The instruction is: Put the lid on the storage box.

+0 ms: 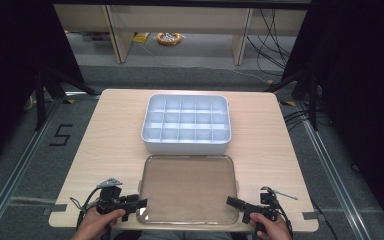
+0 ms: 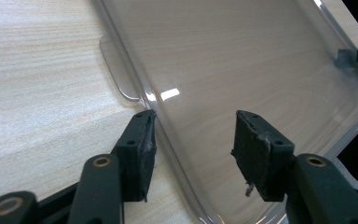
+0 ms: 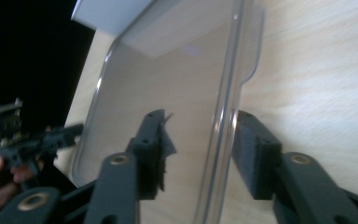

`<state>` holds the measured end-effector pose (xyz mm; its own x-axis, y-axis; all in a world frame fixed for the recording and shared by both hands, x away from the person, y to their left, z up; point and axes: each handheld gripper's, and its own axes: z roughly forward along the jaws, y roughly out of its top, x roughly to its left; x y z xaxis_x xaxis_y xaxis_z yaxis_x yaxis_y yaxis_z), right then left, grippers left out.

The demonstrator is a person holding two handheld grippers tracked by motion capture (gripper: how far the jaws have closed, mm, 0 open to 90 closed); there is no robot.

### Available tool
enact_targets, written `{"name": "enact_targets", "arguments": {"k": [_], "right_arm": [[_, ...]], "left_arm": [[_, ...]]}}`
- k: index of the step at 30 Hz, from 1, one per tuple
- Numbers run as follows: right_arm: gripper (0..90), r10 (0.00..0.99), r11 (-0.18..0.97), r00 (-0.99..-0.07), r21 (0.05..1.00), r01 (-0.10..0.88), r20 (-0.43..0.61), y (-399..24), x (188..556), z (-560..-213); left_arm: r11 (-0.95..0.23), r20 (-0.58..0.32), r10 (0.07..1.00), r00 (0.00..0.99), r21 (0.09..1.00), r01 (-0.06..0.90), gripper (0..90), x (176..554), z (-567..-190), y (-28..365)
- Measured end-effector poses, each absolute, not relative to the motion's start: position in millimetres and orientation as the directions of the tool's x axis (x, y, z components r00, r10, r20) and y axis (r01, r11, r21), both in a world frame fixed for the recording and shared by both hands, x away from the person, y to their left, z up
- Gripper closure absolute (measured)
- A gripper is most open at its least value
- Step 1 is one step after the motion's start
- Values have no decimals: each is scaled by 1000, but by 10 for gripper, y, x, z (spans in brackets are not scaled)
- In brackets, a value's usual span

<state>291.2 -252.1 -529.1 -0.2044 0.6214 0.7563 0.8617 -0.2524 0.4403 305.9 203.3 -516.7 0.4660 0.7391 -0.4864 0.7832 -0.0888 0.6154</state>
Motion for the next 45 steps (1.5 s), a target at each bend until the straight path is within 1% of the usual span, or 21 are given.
{"name": "enact_targets", "arguments": {"k": [3,4,6,7,9,11,14,25,26,27,28,29,30,32,33,34,35,37,39,41,45], "right_arm": [[613,644,-234,-213,455,859,735,-2482,2887,-5251],[620,652,-183,-318,550,815,688,-2517,2898,-5256],[618,646,-186,-309,537,823,698,-2502,2866,-5207],[617,655,-159,-357,583,797,666,-2513,2868,-5211],[613,653,-140,-397,617,774,645,-2502,2835,-5158],[613,655,-124,-412,628,768,633,-2507,2827,-5132],[609,649,-100,-474,684,722,595,-2488,2781,-5039],[606,643,-8,-583,767,642,496,-2490,2763,-4986],[600,649,9,-589,770,638,481,-2492,2768,-4995],[603,661,5,-564,748,663,495,-2476,2746,-4992],[603,661,5,-564,748,663,495,-2476,2746,-4992],[621,692,56,-576,763,645,436,-2493,2757,-5005],[633,682,37,-547,725,688,485,-2489,2763,-5045],[633,671,19,-536,711,703,512,-2472,2780,-5077],[639,670,34,-554,724,689,495,-2499,2817,-5111],[644,663,17,-552,726,687,506,-2511,2840,-5147],[644,666,9,-534,710,704,521,-2516,2836,-5146],[641,669,19,-539,713,700,511,-2511,2843,-5147],[642,673,-9,-505,688,725,541,-2482,2822,-5123],[642,694,10,-506,695,719,513,-2483,2817,-5122],[646,712,28,-512,710,704,480,-2510,2841,-5143]], "left_arm": [[-89,-492,735,467,612,785,434,3056,-5168,2039],[-78,-504,728,464,611,788,415,3051,-5170,2031],[-85,-503,726,469,611,787,383,3050,-5168,2029],[-93,-501,723,475,611,786,383,3050,-5166,2029],[-86,-507,721,473,612,786,358,3049,-5168,2024],[-81,-513,718,470,609,789,356,3052,-5169,2027],[-63,-530,713,459,603,795,349,3057,-5173,2032],[-53,-529,719,450,604,795,320,3062,-5170,2033],[-53,-529,719,450,604,795,320,3062,-5170,2033],[-46,-531,722,444,603,796,320,3062,-5170,2029],[-46,-531,722,444,603,796,294,3062,-5170,2029],[-45,-523,729,442,607,793,294,3062,-5166,2030],[-48,-505,746,434,609,792,310,3058,-5159,2041],[-55,-483,762,431,615,787,427,3055,-5157,2048],[-56,-467,771,433,627,777,464,3061,-5164,2072],[-56,-467,771,433,627,777,483,3061,-5164,2072],[-39,-487,765,421,618,785,498,3068,-5173,2091],[-43,-482,768,422,618,785,499,3067,-5169,2088],[-51,-473,766,435,630,775,499,3055,-5159,2085],[-68,-440,768,465,666,742,523,3030,-5123,2054],[-60,-436,766,472,683,728,553,3013,-5087,2050]]}}
